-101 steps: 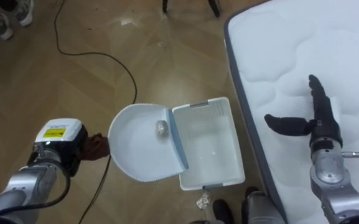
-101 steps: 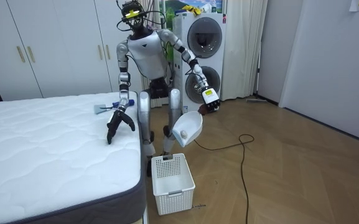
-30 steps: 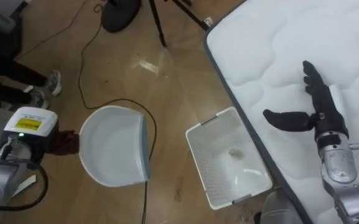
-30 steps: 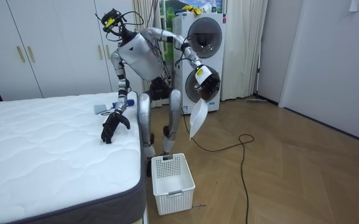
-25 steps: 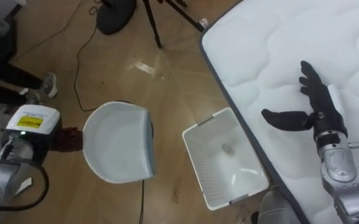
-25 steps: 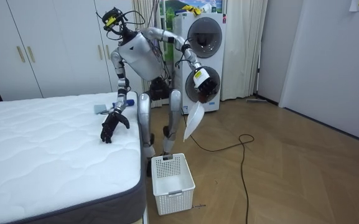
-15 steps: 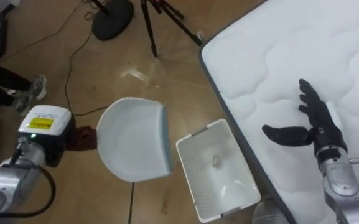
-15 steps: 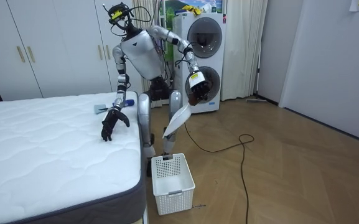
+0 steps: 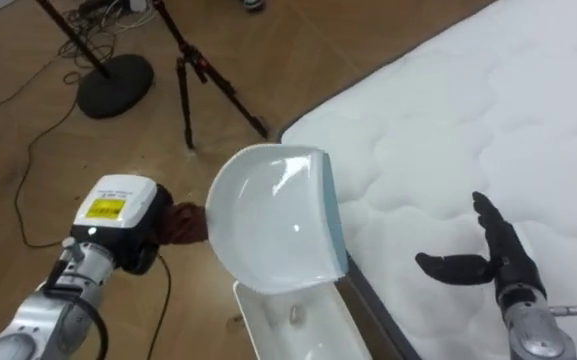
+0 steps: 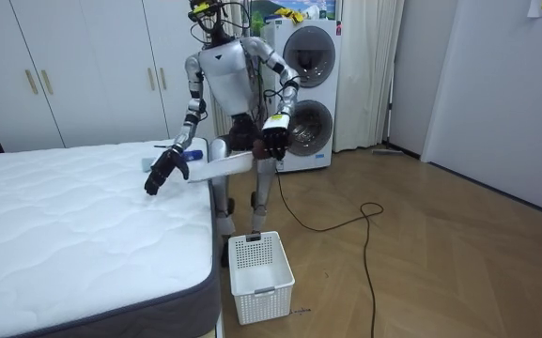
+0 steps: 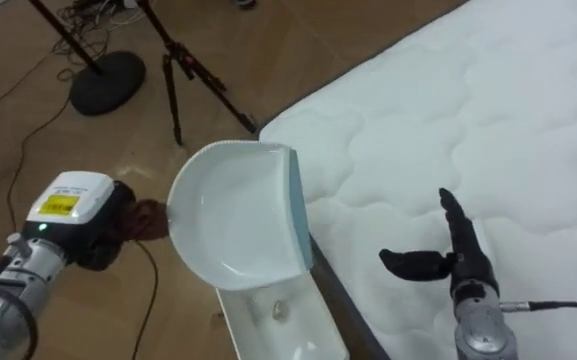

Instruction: Clean bed

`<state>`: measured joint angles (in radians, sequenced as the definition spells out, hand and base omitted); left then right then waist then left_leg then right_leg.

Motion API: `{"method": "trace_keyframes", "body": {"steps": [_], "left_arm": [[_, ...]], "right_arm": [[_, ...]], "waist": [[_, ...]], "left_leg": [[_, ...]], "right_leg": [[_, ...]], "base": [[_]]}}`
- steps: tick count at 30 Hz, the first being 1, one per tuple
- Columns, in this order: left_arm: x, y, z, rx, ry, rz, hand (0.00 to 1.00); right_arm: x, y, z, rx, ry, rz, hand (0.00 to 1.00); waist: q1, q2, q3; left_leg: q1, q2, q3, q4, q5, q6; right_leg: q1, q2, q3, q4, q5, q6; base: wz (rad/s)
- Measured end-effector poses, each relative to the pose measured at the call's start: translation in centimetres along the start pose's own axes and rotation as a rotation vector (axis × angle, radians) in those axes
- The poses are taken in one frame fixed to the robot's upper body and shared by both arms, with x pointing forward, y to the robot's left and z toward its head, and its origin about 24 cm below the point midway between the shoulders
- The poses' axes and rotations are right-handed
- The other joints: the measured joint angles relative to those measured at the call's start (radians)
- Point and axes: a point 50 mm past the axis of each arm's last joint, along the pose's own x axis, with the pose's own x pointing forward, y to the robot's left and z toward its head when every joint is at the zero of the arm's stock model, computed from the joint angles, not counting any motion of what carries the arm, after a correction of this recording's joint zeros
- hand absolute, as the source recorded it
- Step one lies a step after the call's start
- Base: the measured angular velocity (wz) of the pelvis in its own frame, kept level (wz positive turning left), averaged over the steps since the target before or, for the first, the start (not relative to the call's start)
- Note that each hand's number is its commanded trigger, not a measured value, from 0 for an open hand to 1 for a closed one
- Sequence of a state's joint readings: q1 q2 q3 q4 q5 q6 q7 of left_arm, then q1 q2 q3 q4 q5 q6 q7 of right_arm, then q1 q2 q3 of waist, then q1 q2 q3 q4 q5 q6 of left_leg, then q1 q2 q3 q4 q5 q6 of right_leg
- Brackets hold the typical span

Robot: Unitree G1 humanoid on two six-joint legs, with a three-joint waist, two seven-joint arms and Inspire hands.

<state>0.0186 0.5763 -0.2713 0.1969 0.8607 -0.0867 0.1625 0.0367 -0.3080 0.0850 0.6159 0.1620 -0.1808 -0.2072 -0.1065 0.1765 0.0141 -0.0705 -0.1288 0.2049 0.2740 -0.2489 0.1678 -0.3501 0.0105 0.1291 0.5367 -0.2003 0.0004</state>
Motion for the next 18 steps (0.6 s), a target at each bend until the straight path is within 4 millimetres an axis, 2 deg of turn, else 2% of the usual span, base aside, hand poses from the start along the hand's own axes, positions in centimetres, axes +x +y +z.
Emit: {"method": "trace_keyframes", "body": {"steps": [1,2,3,4,5,6,7,8,9,10,11,12,13,15,16,17,18], "left_arm": [[0.0,0.0,0.2,-0.007,-0.007,0.006,1.00],[0.1,0.0,0.5,-0.025,-0.012,0.015,1.00],[0.2,0.0,0.7,-0.046,-0.012,0.022,1.00],[0.3,0.0,0.8,-0.057,-0.009,0.027,1.00],[0.3,-0.1,0.9,-0.076,-0.007,0.034,1.00],[0.3,0.0,1.0,-0.081,-0.009,0.037,1.00],[0.3,0.1,0.9,-0.086,-0.013,0.043,1.00],[0.3,0.2,0.9,-0.100,-0.014,0.047,1.00],[0.4,0.2,1.2,-0.125,-0.016,0.054,1.00],[0.5,0.3,1.6,-0.140,-0.020,0.063,1.00],[0.6,0.4,2.1,-0.180,-0.025,0.070,1.00],[0.7,0.5,2.6,-0.218,-0.030,0.081,1.00],[0.8,0.7,2.7,-0.230,-0.032,0.092,1.00],[0.6,0.8,2.4,-0.285,-0.010,0.101,1.00],[0.5,0.7,2.2,-0.289,0.002,0.099,1.00],[0.5,0.6,2.1,-0.293,0.017,0.097,1.00],[0.4,0.6,2.0,-0.296,0.022,0.098,1.00]], "right_arm": [[-0.1,0.0,-0.2,0.002,0.005,0.000,0.00],[-0.2,0.1,-0.3,0.014,0.014,0.003,0.00],[-0.2,0.4,-0.3,0.043,0.020,0.005,0.00],[-0.3,0.5,-0.4,0.052,0.023,0.006,0.00],[-0.3,0.8,-0.4,0.063,0.026,0.007,0.00],[-0.4,1.0,-0.4,0.065,0.026,0.009,0.00],[-0.4,1.2,-0.4,0.069,0.025,0.013,0.00],[-0.4,1.3,-0.4,0.074,0.028,0.012,0.00],[-0.4,1.1,-0.5,0.071,0.034,0.003,0.00],[-0.3,0.9,-0.4,0.066,0.033,-0.002,0.00],[-0.4,0.9,-0.4,0.063,0.033,-0.009,0.00],[-0.5,1.1,-0.5,0.065,0.035,-0.005,0.00],[-0.5,1.2,-0.5,0.067,0.035,0.000,0.00],[-0.8,2.0,-0.3,0.088,0.030,0.031,0.00],[-0.8,2.2,-0.2,0.092,0.025,0.039,0.00],[-0.9,2.3,-0.1,0.095,0.015,0.044,0.00],[-0.9,2.3,0.1,0.096,0.009,0.046,0.00]], "waist": [[0.002,-0.004,-0.0010],[0.007,-0.008,-0.0010],[0.014,-0.013,-0.0009],[0.020,-0.015,-0.0011],[0.026,-0.022,-0.0007],[0.026,-0.024,-0.0007],[0.032,-0.022,-0.0016],[0.036,-0.030,-0.0010],[0.052,-0.037,-0.0046],[0.066,-0.042,-0.0006],[0.089,-0.046,-0.0010],[0.088,-0.050,-0.0067],[0.090,-0.054,-0.0065],[0.127,-0.097,-0.0063],[0.134,-0.109,-0.0057],[0.142,-0.123,-0.0058],[0.143,-0.128,-0.0053]], "left_leg": [[0.006,0.002,0.011,-0.004,-0.002,0.003],[0.012,0.012,0.040,-0.004,-0.007,0.009],[0.013,0.026,0.075,-0.003,-0.012,0.009],[0.012,0.034,0.096,-0.002,-0.014,0.008],[0.010,0.048,0.137,-0.002,-0.016,0.008],[0.007,0.058,0.159,-0.002,-0.016,0.008],[-0.004,0.086,0.225,-0.014,-0.016,0.008],[0.005,0.095,0.304,-0.027,-0.017,0.010],[0.026,0.096,0.362,-0.054,-0.017,0.010],[0.030,0.097,0.408,-0.063,-0.017,0.010],[0.045,0.100,0.488,-0.076,-0.017,0.010],[0.059,0.101,0.560,-0.099,-0.017,0.009],[0.064,0.100,0.595,-0.109,-0.016,0.006],[0.065,0.105,0.749,-0.102,-0.015,0.002],[0.062,0.108,0.775,-0.091,-0.016,-0.001],[0.055,0.121,0.814,-0.072,-0.021,-0.009],[0.051,0.128,0.820,-0.066,-0.021,-0.010]], "right_leg": [[0.002,0.001,-0.003,-0.001,0.003,0.000],[0.002,0.003,-0.026,-0.010,0.017,-0.006],[0.002,0.004,-0.068,-0.031,0.041,-0.018],[0.002,0.006,-0.089,-0.044,0.055,-0.024],[0.006,0.012,-0.124,-0.080,0.088,-0.036],[0.009,0.018,-0.135,-0.105,0.109,-0.039],[0.016,0.027,-0.171,-0.133,0.136,-0.032],[0.009,-0.003,-0.248,-0.026,0.081,-0.018],[0.012,-0.044,-0.300,0.091,0.007,-0.020],[0.013,-0.071,-0.306,0.119,-0.022,-0.018],[0.029,-0.132,-0.339,0.175,-0.055,0.001],[0.068,-0.183,-0.376,0.219,-0.074,0.015],[0.091,-0.203,-0.397,0.232,-0.081,0.018],[0.185,-0.255,-0.447,0.194,-0.088,0.030],[0.214,-0.262,-0.456,0.155,-0.083,0.039],[0.263,-0.275,-0.492,0.066,-0.095,0.069],[0.272,-0.273,-0.518,0.016,-0.099,0.078]], "base": [[-0.56],[-0.76],[-0.86],[-1.04],[-0.85],[-1.08],[-0.97],[-1.29],[-1.23],[-1.50],[-1.31],[-1.11],[-1.09],[-1.58],[-1.67],[-1.25],[-1.49]]}}
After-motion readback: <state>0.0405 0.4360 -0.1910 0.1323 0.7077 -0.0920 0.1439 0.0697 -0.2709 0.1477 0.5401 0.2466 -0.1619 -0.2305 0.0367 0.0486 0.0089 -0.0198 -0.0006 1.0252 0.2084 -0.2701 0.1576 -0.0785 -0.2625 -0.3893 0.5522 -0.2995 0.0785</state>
